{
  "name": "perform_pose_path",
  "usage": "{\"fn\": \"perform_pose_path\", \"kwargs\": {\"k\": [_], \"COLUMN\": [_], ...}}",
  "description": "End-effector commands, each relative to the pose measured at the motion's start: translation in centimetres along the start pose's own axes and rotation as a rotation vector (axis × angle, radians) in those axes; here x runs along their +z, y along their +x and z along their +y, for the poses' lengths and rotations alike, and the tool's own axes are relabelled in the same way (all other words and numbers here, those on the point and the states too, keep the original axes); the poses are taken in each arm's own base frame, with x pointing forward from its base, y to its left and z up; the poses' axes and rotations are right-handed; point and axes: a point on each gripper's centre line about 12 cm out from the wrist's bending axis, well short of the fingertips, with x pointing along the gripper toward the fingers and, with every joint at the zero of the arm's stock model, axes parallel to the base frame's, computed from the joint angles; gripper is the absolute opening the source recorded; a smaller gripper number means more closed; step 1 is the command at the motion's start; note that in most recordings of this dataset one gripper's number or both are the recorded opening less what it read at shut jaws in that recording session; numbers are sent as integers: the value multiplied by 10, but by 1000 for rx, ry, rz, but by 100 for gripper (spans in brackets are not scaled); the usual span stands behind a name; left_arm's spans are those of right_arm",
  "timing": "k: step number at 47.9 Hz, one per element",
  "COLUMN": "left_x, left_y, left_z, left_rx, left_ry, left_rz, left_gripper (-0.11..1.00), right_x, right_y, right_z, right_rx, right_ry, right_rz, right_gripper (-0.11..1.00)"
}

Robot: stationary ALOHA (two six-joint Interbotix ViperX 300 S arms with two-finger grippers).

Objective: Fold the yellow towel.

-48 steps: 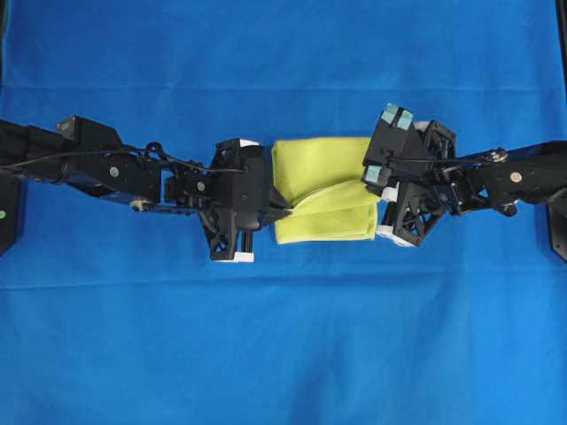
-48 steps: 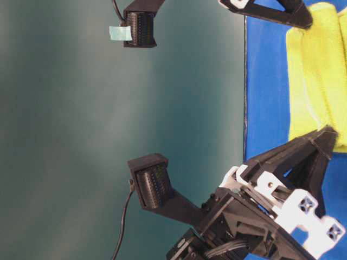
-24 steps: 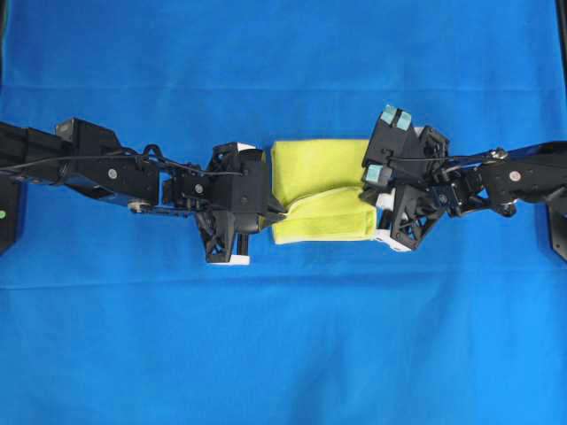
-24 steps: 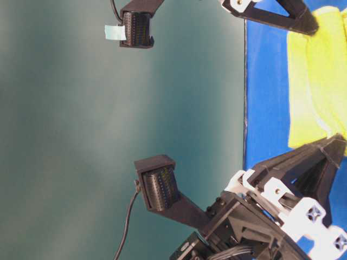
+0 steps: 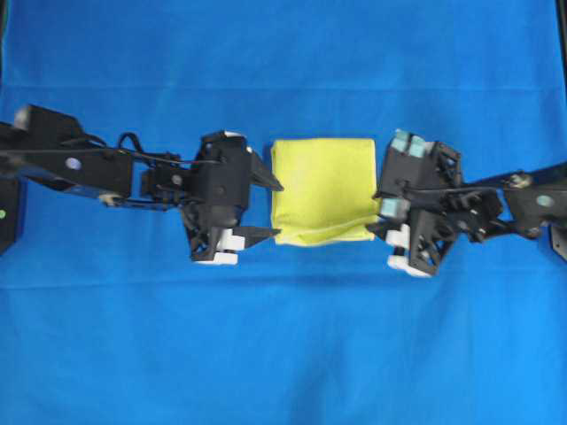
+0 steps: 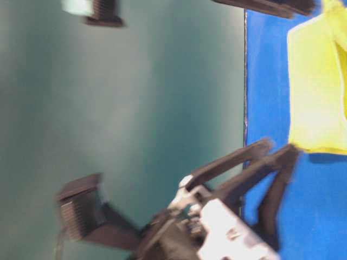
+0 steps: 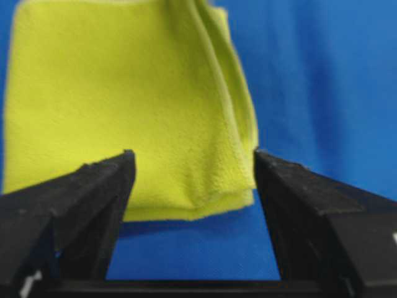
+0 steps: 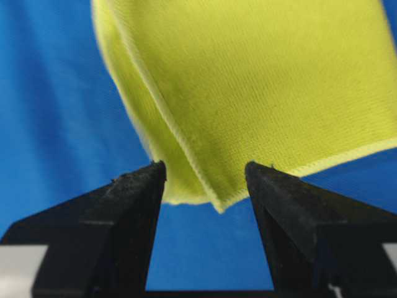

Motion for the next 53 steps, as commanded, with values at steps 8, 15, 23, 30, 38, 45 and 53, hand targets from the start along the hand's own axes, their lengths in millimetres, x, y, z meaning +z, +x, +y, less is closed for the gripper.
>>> {"fn": "perform_pose_path", "kwargs": {"k": [8,15,23,30,38,45,53], "left_x": [34,38,33,21,-3,-36,-70], "left_y": [-52,-80,-116,-151,-185,-201,-210], "left_z": [2,2,2,2,2,1,1], "left_rx": [7,12,19,31,40,51,57], "left_ry": [1,9,7,7,3,-13,-53], "left_rz": [-133,-191,-271,-364,-434,-461,-479], "left_gripper": [70,70,70,70,70,70,70], "right_x": [23,21,15,-3,-32,-52,-69], "right_y": [-59,-90,-122,-138,-144,-141,-131], "right_z": [-6,-22,-36,-49,-62,-68,-74], "right_rx": [-3,-36,-33,-29,-6,23,46], "right_ry": [-13,-53,-63,-71,-61,-53,-44], "right_rz": [-153,-249,-363,-435,-491,-536,-566], "right_gripper": [59,59,59,59,59,59,59]}}
